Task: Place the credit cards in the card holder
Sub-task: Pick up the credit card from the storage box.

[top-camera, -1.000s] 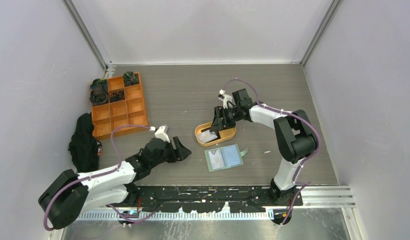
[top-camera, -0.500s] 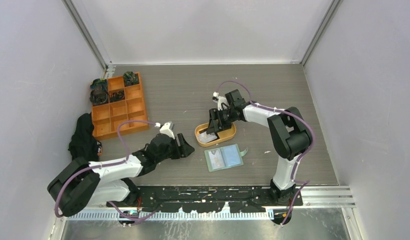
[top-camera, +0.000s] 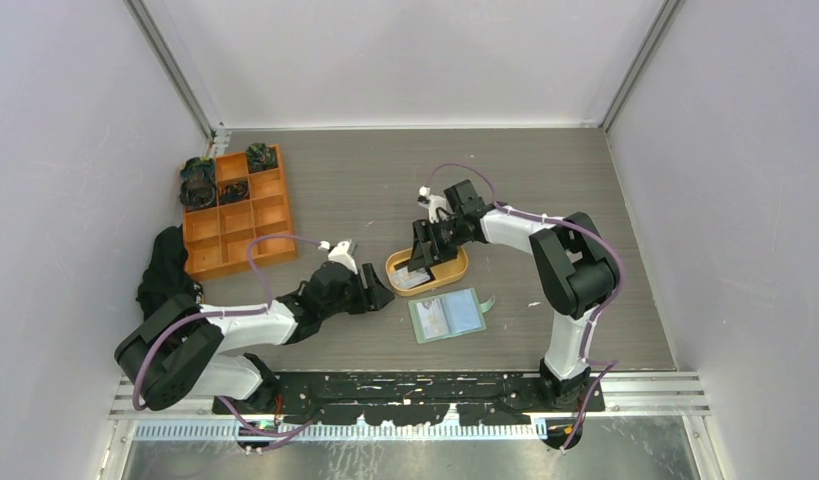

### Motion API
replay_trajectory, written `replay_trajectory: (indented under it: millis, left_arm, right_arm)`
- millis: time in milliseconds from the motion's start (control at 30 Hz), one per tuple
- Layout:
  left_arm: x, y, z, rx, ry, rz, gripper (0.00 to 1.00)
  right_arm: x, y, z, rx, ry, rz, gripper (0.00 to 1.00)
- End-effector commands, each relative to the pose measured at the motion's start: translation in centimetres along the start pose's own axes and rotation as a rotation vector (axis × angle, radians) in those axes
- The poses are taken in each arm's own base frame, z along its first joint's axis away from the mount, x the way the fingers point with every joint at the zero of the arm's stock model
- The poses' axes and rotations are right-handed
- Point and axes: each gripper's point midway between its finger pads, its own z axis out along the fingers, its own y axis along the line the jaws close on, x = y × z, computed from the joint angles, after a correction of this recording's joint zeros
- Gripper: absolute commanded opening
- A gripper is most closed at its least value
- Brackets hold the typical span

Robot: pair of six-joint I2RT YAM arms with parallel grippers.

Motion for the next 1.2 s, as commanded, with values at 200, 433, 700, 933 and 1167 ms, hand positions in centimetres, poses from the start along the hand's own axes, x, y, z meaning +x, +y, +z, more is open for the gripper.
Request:
replay_trajectory:
  millis: [200,433,700,933,1167]
  left_arm:
    - [-2.1,-2.3,0.5,0.073,-0.058,0.010,0.60]
    - [-2.2,-2.4,0.5,0.077,-0.061,0.011,0.59]
    - [-3.1,-3.4,-0.6,0.106,-0.084,0.010,0.60]
    - [-5.0,-3.4,-1.9,0.063,-0.141,0.044,0.64]
    - [-5.0,-2.8,-0.3,-0.023,-0.078,0.090,0.63]
  right_arm:
    - [0.6,3.4,0.8,-0.177,0.039,0.026,0.63]
    - [-0.3,6.3,-0.4,-0.313,0.012,0.024,0.63]
    - [-1.5,5.0,-1.2,-0.182,-0.058,-0.029,0.62]
    - [-2.3,0.9,-1.2,0.062,-0.115,-0.083,0.66]
    - [-1.6,-0.5,-0.2,0.107,-0.081,-0.050,0.67]
